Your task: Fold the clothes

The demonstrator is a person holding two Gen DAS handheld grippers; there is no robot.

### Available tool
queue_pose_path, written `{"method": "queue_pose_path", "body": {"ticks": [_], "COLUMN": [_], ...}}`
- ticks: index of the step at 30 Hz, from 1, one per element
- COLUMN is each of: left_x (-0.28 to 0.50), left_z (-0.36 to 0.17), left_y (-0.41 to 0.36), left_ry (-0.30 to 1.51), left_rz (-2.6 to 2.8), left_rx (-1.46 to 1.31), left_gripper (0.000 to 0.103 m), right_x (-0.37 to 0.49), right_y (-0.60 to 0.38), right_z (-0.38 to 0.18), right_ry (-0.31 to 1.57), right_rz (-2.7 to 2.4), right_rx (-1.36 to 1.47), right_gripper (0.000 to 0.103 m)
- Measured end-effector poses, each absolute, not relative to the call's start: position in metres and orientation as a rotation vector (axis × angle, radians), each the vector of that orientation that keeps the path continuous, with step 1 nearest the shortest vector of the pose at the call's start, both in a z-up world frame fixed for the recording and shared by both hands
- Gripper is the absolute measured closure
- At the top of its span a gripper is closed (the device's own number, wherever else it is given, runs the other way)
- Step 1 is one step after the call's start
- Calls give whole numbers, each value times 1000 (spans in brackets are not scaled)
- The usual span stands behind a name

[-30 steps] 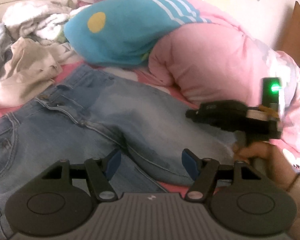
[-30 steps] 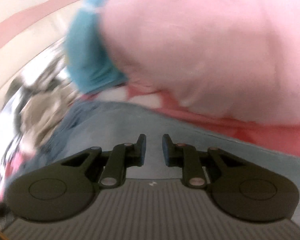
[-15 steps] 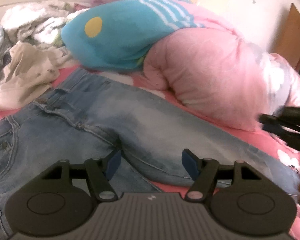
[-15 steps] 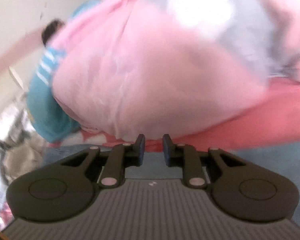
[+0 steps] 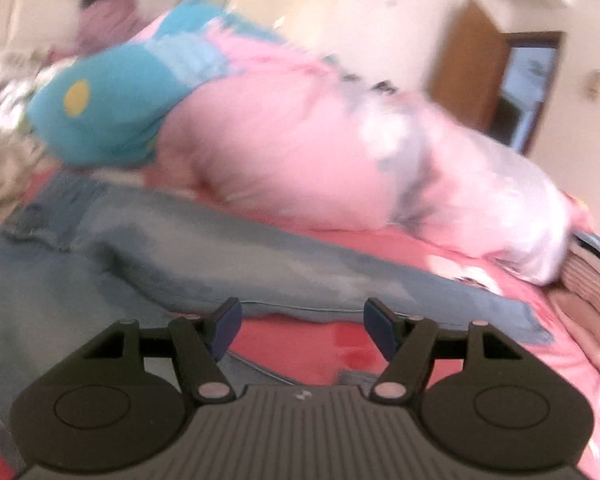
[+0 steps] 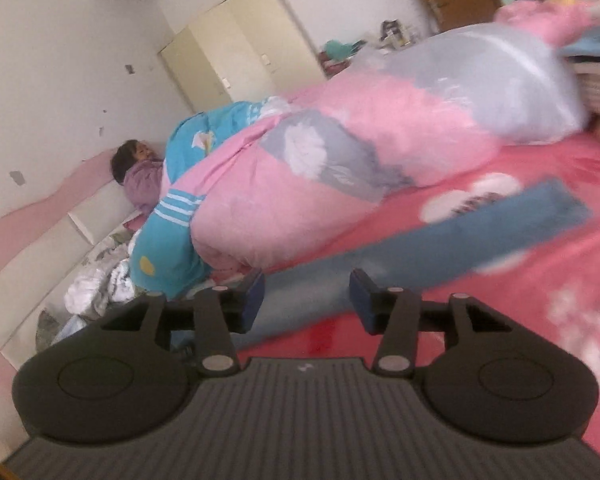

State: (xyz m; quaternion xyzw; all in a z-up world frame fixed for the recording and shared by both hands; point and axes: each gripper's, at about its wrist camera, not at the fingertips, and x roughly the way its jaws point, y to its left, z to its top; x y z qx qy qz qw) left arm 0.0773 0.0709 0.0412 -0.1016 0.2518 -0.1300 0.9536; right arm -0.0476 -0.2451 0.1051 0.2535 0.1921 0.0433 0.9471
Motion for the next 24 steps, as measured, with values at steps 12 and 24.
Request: {"method": "queue_pose_path", "body": {"ticks": [12, 24], "left_x": [-39, -83], "left_z": [0, -16], "left_y": [76, 141], "left_ry": [446, 388], "left_rz": [-181, -32], "left_rx": [-266, -335], "left_gripper": [31, 26], "right_x": [-154, -148], "right_y": [-223, -176], "right_z": [73, 52], "right_ry": [376, 437], "right_rz": [115, 149], "right_rx": [383, 281], "right_gripper": [11, 1]}}
